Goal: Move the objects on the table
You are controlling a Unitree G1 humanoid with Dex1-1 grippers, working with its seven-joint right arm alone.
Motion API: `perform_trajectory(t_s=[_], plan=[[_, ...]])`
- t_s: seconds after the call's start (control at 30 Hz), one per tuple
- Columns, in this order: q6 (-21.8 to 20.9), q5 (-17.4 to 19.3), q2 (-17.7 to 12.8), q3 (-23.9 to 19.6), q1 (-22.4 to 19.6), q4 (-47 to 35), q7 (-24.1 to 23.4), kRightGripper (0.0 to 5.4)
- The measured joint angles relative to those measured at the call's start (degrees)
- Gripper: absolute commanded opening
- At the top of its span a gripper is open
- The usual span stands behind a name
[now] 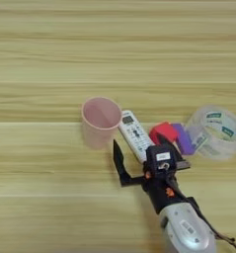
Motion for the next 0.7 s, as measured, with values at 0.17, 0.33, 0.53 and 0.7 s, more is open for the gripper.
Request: perform_trajectory(t_s=[0.17,0.33,0.53,0.7], plan=[[-0.2,2.5,-1.3,-7.9,-3.3,1.9,-0.1,5.36],[-1.2,2.8,-1.8,-11.0,-5.4,3.9,0.3,5.36],[0.0,7.4,-1.9,-13.1,-8.9,6.0,2.7,5.36],[-0.4,7.8,-2.6,-14.0,-12.9,7.5,3.6,5.36]])
